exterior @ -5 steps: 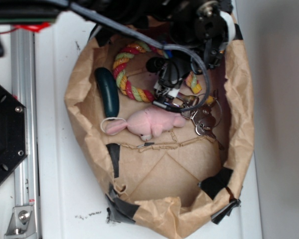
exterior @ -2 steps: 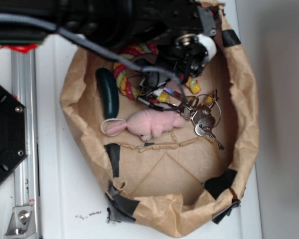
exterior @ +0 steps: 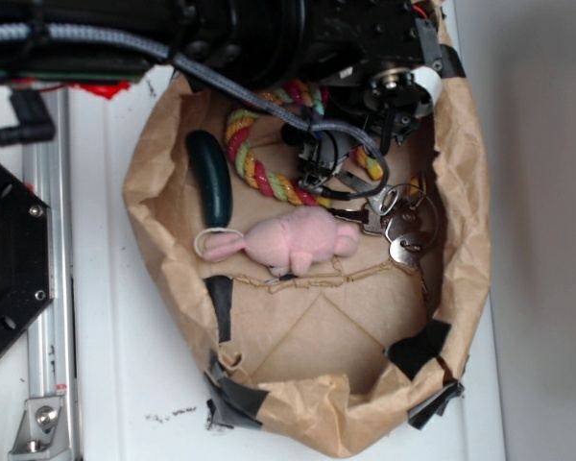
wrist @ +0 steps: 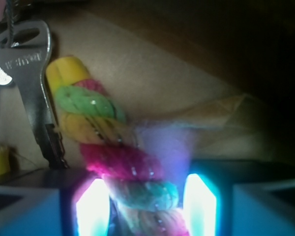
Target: Grab the multicolored rope.
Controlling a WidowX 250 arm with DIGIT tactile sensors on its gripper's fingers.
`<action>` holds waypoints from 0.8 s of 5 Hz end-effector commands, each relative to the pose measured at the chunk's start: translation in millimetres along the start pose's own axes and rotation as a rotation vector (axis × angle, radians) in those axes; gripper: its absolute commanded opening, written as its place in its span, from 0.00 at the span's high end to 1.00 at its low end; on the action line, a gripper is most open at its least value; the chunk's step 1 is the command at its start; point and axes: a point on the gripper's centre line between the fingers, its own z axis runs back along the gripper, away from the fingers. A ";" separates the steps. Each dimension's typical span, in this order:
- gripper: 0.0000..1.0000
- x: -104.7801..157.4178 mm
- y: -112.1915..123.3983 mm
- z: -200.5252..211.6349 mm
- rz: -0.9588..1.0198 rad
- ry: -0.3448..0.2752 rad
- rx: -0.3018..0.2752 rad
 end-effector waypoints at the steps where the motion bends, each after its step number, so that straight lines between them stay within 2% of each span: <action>1: 1.00 -17.1 -14.1 38.4 0.317 -0.051 0.013; 2: 1.00 -15.5 -44.6 90.7 0.413 -0.122 0.019; 3: 1.00 0.7 -70.4 139.4 0.505 -0.101 -0.011; 4: 1.00 16.6 -74.8 149.1 0.595 -0.044 -0.011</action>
